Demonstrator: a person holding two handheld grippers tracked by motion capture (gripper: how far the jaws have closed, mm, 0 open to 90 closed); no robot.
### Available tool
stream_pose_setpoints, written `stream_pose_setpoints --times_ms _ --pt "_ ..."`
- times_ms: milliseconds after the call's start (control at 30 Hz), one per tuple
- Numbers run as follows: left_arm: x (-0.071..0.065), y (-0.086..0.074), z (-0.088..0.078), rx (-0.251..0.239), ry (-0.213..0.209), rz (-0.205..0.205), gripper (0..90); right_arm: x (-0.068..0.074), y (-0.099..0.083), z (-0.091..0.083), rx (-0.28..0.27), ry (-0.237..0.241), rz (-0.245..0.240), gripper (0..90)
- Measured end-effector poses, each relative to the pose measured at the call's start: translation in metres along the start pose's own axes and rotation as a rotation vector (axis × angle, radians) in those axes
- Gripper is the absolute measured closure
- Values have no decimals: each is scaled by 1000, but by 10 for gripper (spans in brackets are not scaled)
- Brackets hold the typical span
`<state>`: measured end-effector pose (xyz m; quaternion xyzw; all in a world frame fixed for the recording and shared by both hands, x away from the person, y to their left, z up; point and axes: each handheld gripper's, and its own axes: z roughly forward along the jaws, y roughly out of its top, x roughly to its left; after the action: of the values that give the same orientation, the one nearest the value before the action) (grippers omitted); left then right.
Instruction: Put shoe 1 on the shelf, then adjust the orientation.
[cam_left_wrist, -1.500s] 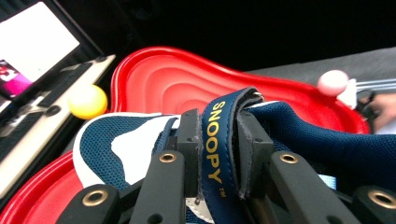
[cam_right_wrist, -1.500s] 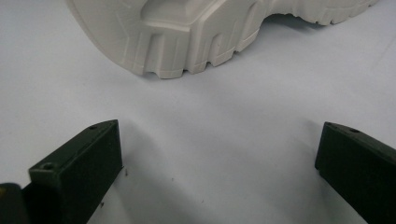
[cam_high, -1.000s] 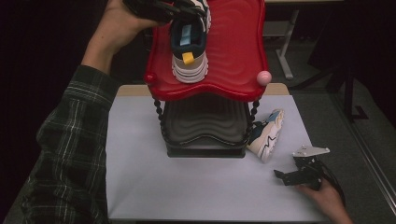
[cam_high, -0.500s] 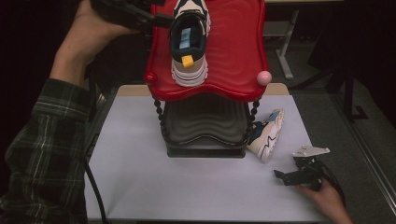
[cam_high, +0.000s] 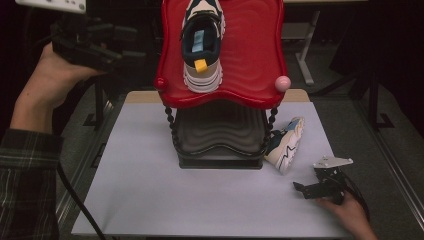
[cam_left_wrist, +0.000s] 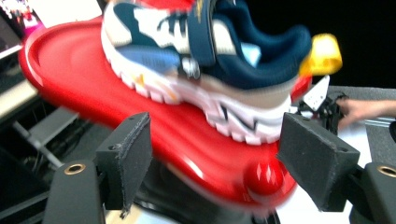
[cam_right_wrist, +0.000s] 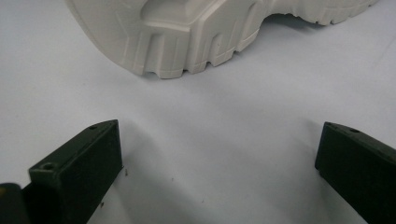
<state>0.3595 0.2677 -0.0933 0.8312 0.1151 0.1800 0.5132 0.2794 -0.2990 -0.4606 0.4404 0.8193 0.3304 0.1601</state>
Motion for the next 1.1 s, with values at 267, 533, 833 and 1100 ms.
stream_pose_setpoints --times_ms 267,533,833,1100 --pt "-17 -51 -2 35 6 -58 242 0 0 0 0 -1 -1 0" --pt "-31 -108 3 53 18 -121 228 0 0 0 0 0 1 0" --pt "-51 -158 10 67 52 -167 226 0 0 0 -1 3 -1 0" --pt "-76 -208 29 133 88 -193 205 0 4 -2 21 11 -1 69"
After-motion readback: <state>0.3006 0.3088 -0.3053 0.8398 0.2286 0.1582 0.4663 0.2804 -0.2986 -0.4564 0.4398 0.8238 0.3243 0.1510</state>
